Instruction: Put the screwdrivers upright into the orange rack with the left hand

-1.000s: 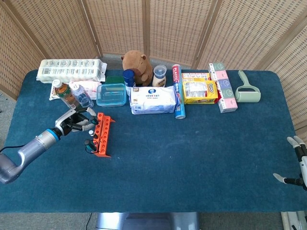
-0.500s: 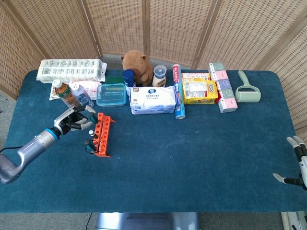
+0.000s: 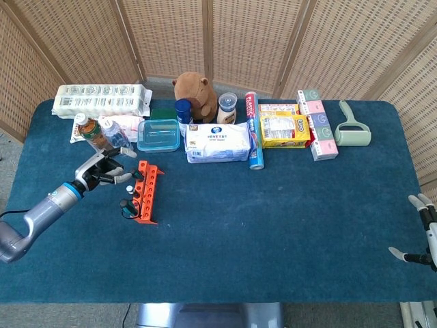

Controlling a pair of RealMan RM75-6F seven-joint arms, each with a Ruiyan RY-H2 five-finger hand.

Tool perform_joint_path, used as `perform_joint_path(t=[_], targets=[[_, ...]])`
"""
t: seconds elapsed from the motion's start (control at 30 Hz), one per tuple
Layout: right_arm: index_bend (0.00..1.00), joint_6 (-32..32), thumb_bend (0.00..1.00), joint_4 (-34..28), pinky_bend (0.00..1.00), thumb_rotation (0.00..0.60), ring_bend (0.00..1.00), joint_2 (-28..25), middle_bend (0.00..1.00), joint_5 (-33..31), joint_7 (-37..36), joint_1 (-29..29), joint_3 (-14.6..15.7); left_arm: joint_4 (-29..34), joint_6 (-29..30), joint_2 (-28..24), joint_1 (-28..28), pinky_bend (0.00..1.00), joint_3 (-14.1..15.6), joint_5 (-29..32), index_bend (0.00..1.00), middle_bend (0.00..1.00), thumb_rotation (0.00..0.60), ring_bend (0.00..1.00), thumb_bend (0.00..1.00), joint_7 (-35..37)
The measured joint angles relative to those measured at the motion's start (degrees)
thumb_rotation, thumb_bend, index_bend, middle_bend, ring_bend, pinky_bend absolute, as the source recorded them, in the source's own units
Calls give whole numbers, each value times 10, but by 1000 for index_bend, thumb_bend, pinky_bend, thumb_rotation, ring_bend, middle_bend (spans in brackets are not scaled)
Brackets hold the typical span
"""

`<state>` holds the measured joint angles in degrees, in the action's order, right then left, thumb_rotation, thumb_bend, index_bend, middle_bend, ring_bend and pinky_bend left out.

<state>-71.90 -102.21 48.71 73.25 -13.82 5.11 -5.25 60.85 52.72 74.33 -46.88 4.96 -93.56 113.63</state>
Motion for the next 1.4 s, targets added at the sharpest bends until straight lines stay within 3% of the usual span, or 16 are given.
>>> perform_joint_path(t=[0.2,0.33,0.4,0.57,0.63,0.77,0.87,1.0,1.4], targets=[[68,-1,0,-1,35,600,0,-1,5,2,-2,0,0,34,25,-31,3,975,-7,1,312,984,600,954,216,-25],[68,-3,0,-1,35,600,0,-1,5,4,-4,-1,0,63,39,-54,6,913,-14,6,199,815,600,865,162,-62],[68,-5,0,-2,35,600,0,-2,5,6,-5,-2,1,80,44,-66,9,865,-19,10,180,706,600,785,159,-93],[68,-12,0,-5,35,600,0,-4,5,12,-7,-5,1,138,57,-102,19,664,-31,26,96,295,600,373,155,-191],[68,-15,0,-6,35,600,0,-4,5,15,-8,-6,2,165,66,-118,26,579,-38,36,56,169,600,251,156,-238],[68,-23,0,-9,35,600,0,-6,5,23,-10,-9,2,205,88,-141,45,434,-48,54,4,30,600,102,154,-330],[68,-29,0,-9,35,600,0,-6,6,30,-16,-11,3,231,108,-155,62,315,-50,60,0,0,600,18,129,-413],[68,-37,0,-5,34,600,0,-4,6,36,-23,-13,2,264,137,-172,91,217,-49,69,0,0,600,0,109,-553],[56,-95,0,5,1,600,0,14,6,35,14,-27,-9,375,227,-219,197,88,-23,95,0,0,600,0,108,-914]])
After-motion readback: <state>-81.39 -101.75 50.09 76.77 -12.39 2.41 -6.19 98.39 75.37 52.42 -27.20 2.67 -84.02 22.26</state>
